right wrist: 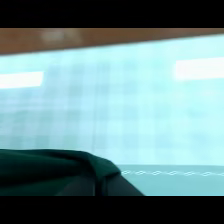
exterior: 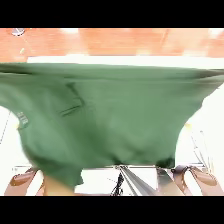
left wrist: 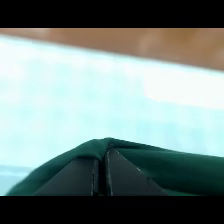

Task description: Fold the shirts.

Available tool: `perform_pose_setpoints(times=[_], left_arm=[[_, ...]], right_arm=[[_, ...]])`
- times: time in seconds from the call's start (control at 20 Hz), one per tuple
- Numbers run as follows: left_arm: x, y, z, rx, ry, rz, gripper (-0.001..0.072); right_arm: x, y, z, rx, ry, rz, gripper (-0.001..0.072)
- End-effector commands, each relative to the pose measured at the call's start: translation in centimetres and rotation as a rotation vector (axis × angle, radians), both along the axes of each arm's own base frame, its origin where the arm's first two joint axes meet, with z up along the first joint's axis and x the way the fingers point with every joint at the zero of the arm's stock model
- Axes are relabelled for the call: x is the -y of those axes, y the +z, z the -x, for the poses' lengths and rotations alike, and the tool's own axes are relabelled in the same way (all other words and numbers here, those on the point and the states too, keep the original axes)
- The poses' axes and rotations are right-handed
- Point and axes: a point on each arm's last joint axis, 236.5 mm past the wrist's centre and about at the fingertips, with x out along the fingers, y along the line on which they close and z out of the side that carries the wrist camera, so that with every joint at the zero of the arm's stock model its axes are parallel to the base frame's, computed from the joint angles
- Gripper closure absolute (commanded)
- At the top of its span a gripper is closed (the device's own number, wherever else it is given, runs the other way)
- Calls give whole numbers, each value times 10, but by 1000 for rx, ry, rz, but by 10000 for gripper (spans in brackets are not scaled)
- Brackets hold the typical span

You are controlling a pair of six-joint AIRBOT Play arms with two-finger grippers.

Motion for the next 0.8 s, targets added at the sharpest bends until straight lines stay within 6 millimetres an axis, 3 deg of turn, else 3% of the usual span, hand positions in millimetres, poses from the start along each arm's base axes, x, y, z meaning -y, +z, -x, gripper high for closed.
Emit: perform_pose_setpoints(times=[0.0, 0.1, 0.25, 0.4, 0.55, 0.65, 0.75], left_arm=[[10, -84, -71, -131, -40, 154, 669], [14, -120, -114, -167, -44, 166, 669], [23, -156, -179, -164, -36, 173, 669], [41, -190, -222, -243, -11, 259, 669], [55, -224, -226, -353, -47, 274, 669], [54, -236, -217, -415, -54, 285, 669], [46, -233, -206, -452, -60, 298, 668]], right_arm=[[1, -80, -72, -94, 9, -128, 680], [5, -117, -118, -123, -10, -203, 680], [-8, -172, -175, -209, 18, -258, 680], [-23, -204, -230, -266, 35, -287, 680], [-25, -220, -260, -299, -2, -343, 679], [-24, -224, -259, -326, 17, -325, 679], [-12, -227, -247, -370, 48, -268, 679]])
